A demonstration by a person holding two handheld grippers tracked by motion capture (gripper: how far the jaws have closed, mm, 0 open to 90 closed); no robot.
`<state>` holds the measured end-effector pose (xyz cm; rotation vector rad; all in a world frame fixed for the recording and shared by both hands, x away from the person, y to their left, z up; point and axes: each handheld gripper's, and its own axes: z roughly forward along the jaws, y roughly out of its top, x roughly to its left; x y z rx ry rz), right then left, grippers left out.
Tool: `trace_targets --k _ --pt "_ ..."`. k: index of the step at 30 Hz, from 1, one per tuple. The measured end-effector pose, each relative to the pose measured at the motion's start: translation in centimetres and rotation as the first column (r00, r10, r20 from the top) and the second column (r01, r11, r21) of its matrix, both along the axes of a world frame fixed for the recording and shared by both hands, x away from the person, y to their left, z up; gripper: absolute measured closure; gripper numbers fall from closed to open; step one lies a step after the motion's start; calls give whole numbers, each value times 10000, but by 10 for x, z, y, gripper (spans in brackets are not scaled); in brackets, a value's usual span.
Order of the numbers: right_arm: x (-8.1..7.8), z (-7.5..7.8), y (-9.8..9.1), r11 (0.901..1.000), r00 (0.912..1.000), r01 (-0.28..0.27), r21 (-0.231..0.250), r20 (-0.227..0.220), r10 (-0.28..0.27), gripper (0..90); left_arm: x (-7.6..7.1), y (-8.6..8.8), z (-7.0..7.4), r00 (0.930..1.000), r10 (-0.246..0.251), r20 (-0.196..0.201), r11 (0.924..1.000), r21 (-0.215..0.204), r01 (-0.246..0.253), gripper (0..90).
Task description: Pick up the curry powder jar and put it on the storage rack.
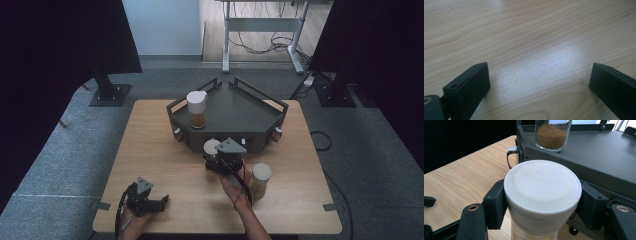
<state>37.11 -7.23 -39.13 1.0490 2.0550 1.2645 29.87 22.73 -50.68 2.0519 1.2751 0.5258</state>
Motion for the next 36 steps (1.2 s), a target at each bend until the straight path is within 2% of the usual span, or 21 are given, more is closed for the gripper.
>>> trace_targets --k 9,26,36 --pt "2 19 -8 9999 9998 -166 -31 -68 166 329 0 0 0 10000 3 -14 10000 7 -3 28" --pt "11 44 -13 9979 9974 -614 -197 -376 607 329 0 0 0 10000 22 -58 10000 38 -21 28" --pt "15 60 -15 9967 9968 -772 -254 -237 766 328 0 0 0 10000 23 -49 10000 25 -23 28"
